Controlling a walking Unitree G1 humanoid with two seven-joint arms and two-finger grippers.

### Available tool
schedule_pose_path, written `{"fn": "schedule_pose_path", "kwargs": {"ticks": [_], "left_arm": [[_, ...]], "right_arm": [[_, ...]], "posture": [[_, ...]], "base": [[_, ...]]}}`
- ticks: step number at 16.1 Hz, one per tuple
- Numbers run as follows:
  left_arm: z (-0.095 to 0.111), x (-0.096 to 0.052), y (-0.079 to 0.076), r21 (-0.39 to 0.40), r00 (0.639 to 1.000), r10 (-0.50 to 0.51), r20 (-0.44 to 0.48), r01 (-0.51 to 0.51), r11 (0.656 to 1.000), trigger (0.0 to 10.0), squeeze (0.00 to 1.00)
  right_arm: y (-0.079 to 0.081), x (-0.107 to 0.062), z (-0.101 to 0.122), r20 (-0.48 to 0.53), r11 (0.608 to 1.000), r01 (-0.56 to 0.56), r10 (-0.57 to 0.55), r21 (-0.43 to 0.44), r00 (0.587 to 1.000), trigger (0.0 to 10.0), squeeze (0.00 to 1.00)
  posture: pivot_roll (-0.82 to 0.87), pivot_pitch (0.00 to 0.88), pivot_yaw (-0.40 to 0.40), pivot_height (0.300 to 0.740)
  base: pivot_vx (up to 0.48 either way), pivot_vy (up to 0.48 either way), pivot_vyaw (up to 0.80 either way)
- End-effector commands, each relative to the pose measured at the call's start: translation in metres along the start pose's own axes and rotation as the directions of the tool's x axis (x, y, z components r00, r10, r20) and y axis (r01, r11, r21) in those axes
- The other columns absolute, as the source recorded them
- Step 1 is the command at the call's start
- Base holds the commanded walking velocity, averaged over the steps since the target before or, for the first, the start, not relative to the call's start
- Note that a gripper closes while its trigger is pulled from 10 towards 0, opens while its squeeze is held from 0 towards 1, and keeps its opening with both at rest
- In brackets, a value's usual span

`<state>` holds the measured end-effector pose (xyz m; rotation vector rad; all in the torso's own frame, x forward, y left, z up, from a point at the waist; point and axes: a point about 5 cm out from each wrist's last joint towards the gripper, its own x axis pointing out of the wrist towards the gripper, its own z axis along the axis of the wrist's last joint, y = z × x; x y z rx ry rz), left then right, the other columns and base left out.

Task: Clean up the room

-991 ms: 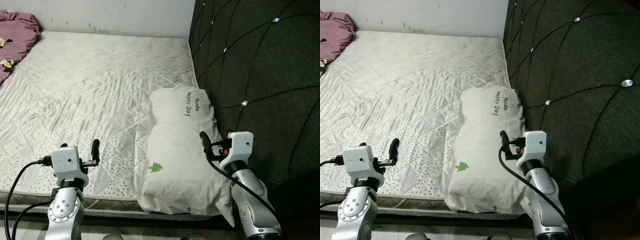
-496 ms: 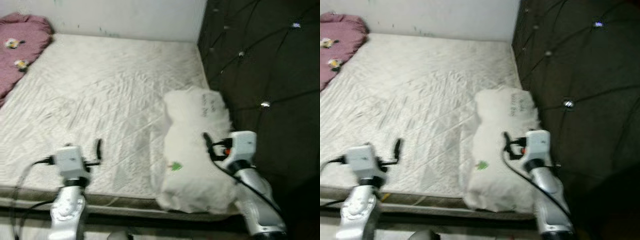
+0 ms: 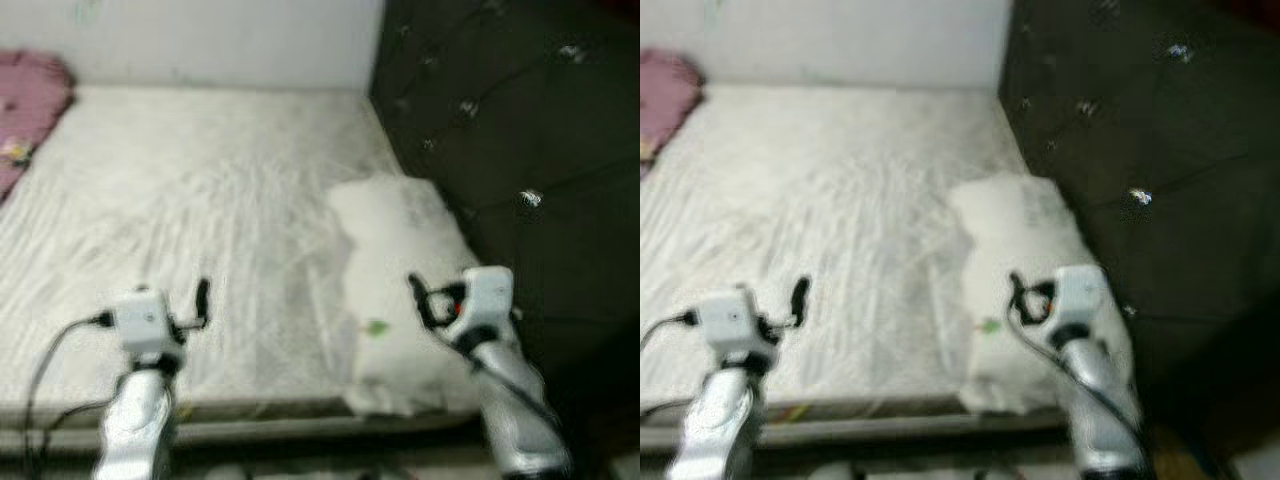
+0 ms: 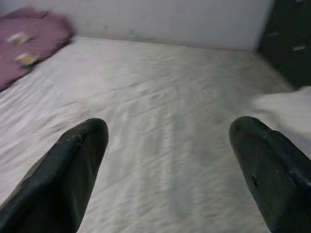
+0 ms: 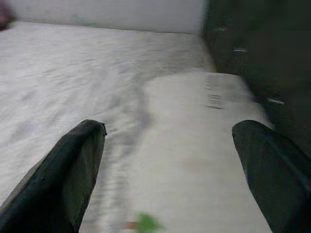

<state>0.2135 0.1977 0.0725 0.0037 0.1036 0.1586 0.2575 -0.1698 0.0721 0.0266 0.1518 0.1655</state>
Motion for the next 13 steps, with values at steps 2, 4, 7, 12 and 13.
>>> {"fn": "schedule_pose_path", "kwargs": {"ticks": [2,4,7,12,13], "left_arm": [[0.0030,0.0017,-0.0018,-0.005,1.000,-0.010,0.006,0.010,1.000,10.0,0.00],[0.0037,0.0022,-0.0020,-0.005,1.000,-0.012,0.006,0.012,1.000,10.0,0.00],[0.0042,0.0024,-0.0025,-0.012,1.000,-0.015,0.007,0.015,1.000,10.0,0.00],[0.0038,0.0023,-0.0034,-0.012,1.000,-0.015,0.004,0.015,1.000,10.0,0.00],[0.0039,0.0023,-0.0035,-0.011,1.000,-0.015,0.004,0.015,1.000,10.0,0.00]], "right_arm": [[-0.0028,0.0010,0.0055,0.014,1.000,0.000,0.000,-0.009,1.000,10.0,0.00],[-0.0026,0.0016,0.0060,0.012,1.000,-0.003,0.003,-0.010,1.000,10.0,0.00],[-0.0005,0.0020,0.0066,0.008,0.999,-0.026,0.026,-0.029,1.000,10.0,0.00],[-0.0006,0.0021,0.0061,0.003,0.999,-0.029,0.029,-0.028,1.000,10.0,0.00],[-0.0008,0.0021,0.0061,0.003,0.999,-0.027,0.027,-0.028,1.000,10.0,0.00]], "posture": [[-0.01,0.000,-0.038,0.740],[-0.01,0.000,-0.040,0.740],[-0.01,0.000,-0.043,0.740],[-0.01,0.000,-0.044,0.740],[-0.01,0.000,-0.045,0.740]], "base": [[0.000,0.476,0.00],[0.000,0.476,0.00],[0.000,0.472,0.00],[0.000,0.469,0.00],[0.000,0.469,0.00]]}}
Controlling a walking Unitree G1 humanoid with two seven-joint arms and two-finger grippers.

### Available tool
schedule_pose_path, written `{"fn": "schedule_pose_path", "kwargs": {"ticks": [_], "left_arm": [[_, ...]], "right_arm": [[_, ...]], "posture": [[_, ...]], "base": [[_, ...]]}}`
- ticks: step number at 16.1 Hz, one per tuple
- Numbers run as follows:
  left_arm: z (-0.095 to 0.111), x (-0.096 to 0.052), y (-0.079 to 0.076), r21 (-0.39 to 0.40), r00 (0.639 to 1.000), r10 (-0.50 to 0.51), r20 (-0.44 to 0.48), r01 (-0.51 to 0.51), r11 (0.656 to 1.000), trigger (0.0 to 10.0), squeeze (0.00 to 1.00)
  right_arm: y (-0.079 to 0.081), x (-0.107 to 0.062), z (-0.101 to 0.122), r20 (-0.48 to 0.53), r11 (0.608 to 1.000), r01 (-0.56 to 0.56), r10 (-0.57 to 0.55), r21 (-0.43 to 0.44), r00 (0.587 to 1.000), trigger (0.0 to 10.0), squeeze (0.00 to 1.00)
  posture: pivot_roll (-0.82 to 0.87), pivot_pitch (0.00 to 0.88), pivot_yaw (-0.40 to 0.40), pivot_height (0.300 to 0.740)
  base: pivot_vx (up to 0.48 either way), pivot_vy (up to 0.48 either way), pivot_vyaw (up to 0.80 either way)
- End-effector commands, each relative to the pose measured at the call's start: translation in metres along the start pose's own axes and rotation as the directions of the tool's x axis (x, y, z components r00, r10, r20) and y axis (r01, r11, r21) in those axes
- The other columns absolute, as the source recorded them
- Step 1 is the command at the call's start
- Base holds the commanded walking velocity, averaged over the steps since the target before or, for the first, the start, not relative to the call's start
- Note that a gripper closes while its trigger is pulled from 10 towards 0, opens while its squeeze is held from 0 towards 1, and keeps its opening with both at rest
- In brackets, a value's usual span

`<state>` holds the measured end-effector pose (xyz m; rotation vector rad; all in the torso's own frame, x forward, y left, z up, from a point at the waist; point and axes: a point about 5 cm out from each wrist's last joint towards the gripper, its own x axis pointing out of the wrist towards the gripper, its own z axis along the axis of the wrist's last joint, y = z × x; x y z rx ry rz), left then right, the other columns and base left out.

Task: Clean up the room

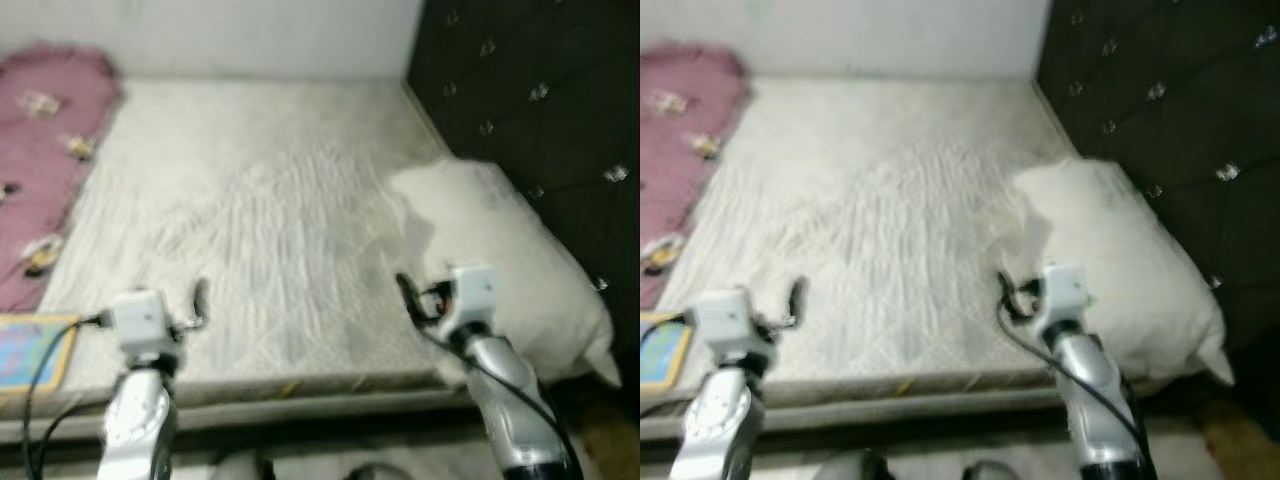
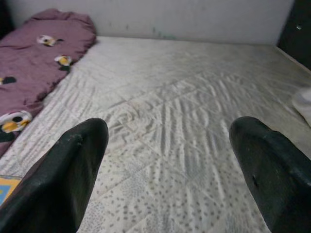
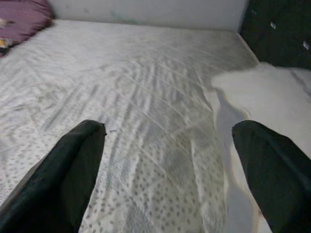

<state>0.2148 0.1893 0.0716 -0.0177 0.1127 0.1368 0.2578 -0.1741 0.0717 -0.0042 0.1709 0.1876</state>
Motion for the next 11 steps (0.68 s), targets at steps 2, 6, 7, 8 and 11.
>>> {"fn": "schedule_pose_path", "kwargs": {"ticks": [2,6,7,8,11], "left_arm": [[0.0049,0.0023,0.0055,0.010,1.000,0.007,0.015,-0.007,1.000,10.0,0.00],[0.0043,0.0022,0.0068,0.013,1.000,0.018,0.012,-0.018,1.000,10.0,0.00],[0.0043,0.0022,0.0070,0.013,1.000,0.018,0.012,-0.018,1.000,10.0,0.00],[0.0045,0.0024,0.0070,0.015,1.000,0.017,0.012,-0.017,1.000,10.0,0.00],[0.0045,0.0025,0.0070,0.017,1.000,0.015,0.011,-0.015,1.000,10.0,0.00]], "right_arm": [[0.0034,0.0025,0.0064,0.024,1.000,-0.006,0.006,0.004,1.000,10.0,0.00],[0.0031,0.0026,0.0064,0.027,1.000,-0.009,0.008,0.019,1.000,10.0,0.00],[0.0035,0.0028,0.0065,0.028,1.000,-0.013,0.012,0.018,1.000,10.0,0.00],[0.0033,0.0028,0.0065,0.027,1.000,-0.011,0.010,0.018,1.000,10.0,0.00],[0.0039,0.0030,0.0066,0.025,1.000,-0.015,0.014,0.009,1.000,10.0,0.00]], "posture": [[-0.01,0.000,-0.043,0.740],[-0.01,0.000,-0.040,0.740],[-0.01,0.000,-0.040,0.740],[-0.01,0.000,-0.039,0.740],[-0.01,0.000,-0.039,0.740]], "base": [[0.000,0.469,0.00],[0.000,0.469,0.00],[0.000,0.469,0.00],[0.000,0.469,0.00],[0.000,0.469,0.00]]}}
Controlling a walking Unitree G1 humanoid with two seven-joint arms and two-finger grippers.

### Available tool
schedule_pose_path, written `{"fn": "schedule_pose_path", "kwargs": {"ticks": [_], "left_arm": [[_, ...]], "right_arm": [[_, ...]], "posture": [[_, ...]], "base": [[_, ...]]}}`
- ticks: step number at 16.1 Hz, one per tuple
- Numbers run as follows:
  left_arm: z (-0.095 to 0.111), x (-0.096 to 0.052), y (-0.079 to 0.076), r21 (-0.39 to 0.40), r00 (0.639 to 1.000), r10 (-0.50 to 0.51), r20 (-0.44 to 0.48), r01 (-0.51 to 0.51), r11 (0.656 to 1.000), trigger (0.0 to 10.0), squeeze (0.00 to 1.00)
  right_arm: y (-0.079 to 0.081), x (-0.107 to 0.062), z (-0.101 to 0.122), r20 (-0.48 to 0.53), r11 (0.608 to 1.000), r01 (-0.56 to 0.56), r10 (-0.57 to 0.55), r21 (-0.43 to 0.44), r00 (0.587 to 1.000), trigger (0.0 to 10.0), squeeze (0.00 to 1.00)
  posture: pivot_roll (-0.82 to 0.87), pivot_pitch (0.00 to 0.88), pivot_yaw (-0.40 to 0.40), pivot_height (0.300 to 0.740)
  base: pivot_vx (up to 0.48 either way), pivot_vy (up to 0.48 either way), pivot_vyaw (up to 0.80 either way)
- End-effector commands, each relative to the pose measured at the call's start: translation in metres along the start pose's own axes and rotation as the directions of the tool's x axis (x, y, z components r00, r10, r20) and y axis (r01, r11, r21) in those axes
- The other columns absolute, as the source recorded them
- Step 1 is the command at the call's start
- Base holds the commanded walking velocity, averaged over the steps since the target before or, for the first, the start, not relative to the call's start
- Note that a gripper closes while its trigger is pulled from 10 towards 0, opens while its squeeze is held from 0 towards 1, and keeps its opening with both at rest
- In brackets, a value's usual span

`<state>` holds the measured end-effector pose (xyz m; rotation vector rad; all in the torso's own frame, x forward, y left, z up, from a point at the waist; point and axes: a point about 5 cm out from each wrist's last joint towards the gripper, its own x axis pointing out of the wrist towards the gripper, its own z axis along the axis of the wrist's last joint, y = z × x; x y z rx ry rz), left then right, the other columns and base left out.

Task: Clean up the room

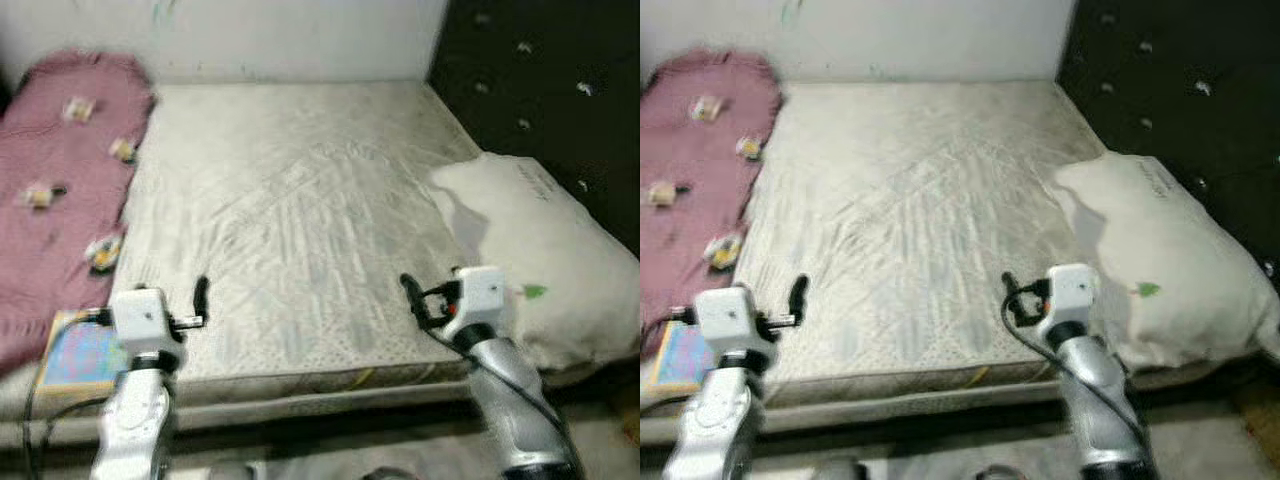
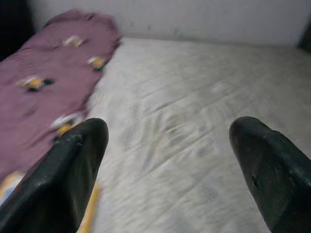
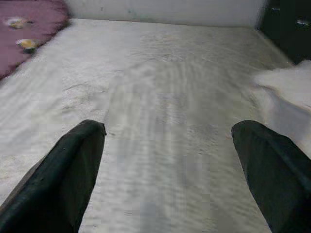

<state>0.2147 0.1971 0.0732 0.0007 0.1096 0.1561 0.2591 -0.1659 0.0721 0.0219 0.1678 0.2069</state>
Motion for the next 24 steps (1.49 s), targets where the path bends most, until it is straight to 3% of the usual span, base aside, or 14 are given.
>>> {"fn": "schedule_pose_path", "kwargs": {"ticks": [1,6,17,24], "left_arm": [[0.0025,0.0017,-0.0009,0.001,1.000,-0.007,0.006,0.007,1.000,10.0,0.00],[0.0026,0.0023,-0.0022,0.002,1.000,-0.008,0.006,0.008,1.000,10.0,0.00],[0.0071,0.0063,-0.0021,-0.001,0.999,-0.014,0.037,0.014,1.000,10.0,0.00],[0.0098,0.0065,-0.0058,-0.012,0.997,-0.040,0.061,0.040,0.999,10.0,0.00]], "right_arm": [[-0.0033,0.0003,0.0059,0.020,1.000,0.002,-0.001,-0.022,1.000,10.0,0.00],[-0.0033,0.0010,0.0052,0.015,1.000,-0.004,0.004,-0.026,1.000,10.0,0.00],[-0.0019,0.0056,0.0058,0.012,1.000,-0.005,0.005,-0.016,1.000,10.0,0.00],[-0.0030,0.0070,0.0062,0.010,0.999,-0.011,0.011,-0.031,1.000,10.0,0.00]], "posture": [[-0.01,0.000,-0.039,0.740],[-0.01,0.000,-0.044,0.740],[-0.01,0.000,-0.037,0.740],[-0.02,0.000,-0.044,0.740]], "base": [[0.000,0.469,0.00],[0.000,0.469,0.64],[0.000,0.466,0.00],[0.000,0.000,0.00]]}}
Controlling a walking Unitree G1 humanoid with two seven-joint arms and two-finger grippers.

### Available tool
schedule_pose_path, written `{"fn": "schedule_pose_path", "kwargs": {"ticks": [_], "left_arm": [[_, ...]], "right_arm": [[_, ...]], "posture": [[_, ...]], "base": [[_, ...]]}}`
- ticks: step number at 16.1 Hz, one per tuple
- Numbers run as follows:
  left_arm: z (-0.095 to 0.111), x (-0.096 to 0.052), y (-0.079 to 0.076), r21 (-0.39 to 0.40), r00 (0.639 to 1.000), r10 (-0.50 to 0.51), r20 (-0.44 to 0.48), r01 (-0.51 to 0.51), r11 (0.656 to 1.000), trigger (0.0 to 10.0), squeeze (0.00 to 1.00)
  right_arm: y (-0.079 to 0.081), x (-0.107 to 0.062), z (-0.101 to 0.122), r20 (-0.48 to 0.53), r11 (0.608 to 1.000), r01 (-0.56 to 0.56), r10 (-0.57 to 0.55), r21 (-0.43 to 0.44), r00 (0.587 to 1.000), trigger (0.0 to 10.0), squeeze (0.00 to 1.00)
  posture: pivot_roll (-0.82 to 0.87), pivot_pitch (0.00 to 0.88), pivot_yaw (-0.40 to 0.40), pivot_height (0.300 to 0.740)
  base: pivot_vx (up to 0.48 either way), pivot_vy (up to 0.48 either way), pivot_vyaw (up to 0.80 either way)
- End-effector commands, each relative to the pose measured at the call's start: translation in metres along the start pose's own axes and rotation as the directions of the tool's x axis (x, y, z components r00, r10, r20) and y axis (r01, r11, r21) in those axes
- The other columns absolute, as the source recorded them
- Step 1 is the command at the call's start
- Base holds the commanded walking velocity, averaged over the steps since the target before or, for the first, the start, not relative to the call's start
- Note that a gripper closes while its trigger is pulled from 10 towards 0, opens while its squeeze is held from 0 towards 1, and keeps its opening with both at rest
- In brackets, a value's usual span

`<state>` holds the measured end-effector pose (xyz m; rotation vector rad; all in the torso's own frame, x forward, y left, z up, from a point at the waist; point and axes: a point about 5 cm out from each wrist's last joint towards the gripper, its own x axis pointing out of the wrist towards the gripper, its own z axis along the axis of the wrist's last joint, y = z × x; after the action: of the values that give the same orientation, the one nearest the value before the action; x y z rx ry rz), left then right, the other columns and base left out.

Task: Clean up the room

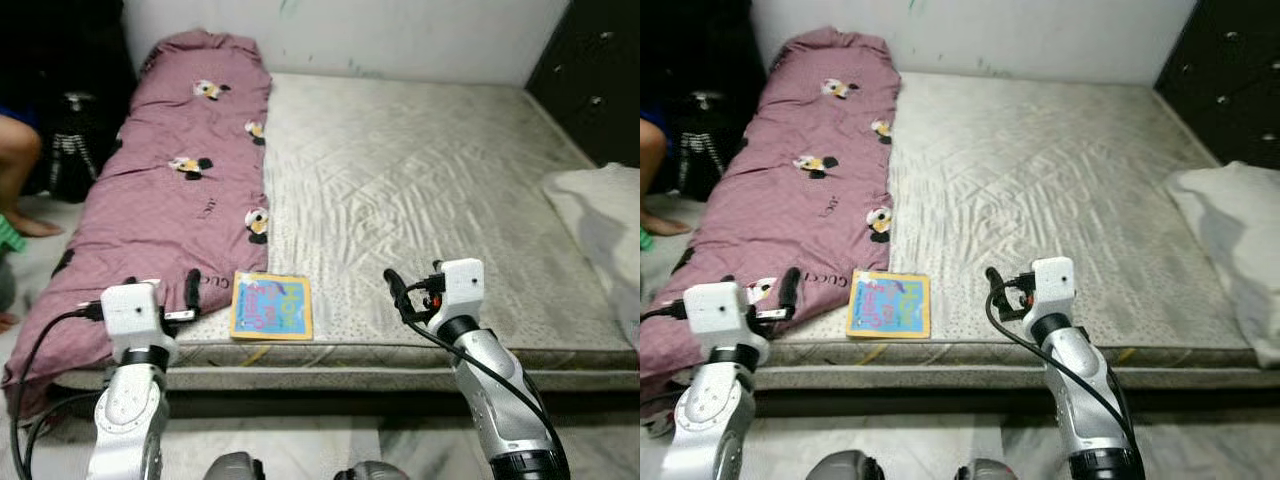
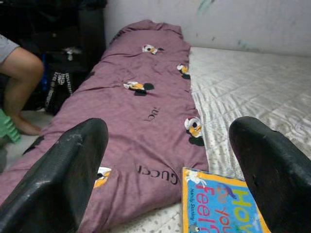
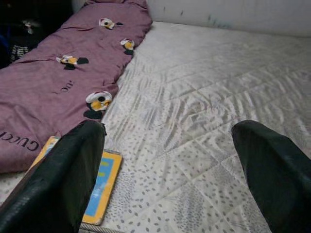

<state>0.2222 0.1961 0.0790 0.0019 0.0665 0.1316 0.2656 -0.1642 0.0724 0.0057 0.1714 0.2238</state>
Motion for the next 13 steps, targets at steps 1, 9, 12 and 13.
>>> {"fn": "schedule_pose_path", "kwargs": {"ticks": [1,9,12,13], "left_arm": [[0.0032,0.0000,-0.0038,-0.014,1.000,-0.016,0.019,0.016,1.000,10.0,0.00],[0.0025,-0.0003,-0.0037,-0.016,0.999,-0.028,0.015,0.028,0.999,10.0,0.00],[0.0024,-0.0001,-0.0035,-0.014,0.999,-0.029,0.016,0.030,0.999,10.0,0.00],[0.0023,0.0000,-0.0037,-0.013,0.999,-0.031,0.015,0.031,0.999,10.0,0.00]], "right_arm": [[-0.0033,0.0003,0.0046,0.014,1.000,0.003,-0.003,-0.015,1.000,10.0,0.00],[-0.0026,-0.0001,0.0040,0.012,1.000,0.004,-0.004,-0.016,1.000,10.0,0.00],[-0.0022,0.0001,0.0039,0.010,1.000,0.002,-0.002,-0.014,1.000,10.0,0.00],[-0.0022,0.0001,0.0037,0.010,1.000,0.002,-0.002,-0.013,1.000,10.0,0.00]], "posture": [[-0.02,0.000,-0.044,0.740],[-0.02,0.000,-0.040,0.740],[-0.02,0.000,-0.039,0.740],[-0.02,0.000,-0.039,0.740]], "base": [[0.000,0.000,0.00],[0.184,0.000,0.00],[0.257,0.000,0.00],[0.262,0.000,0.00]]}}
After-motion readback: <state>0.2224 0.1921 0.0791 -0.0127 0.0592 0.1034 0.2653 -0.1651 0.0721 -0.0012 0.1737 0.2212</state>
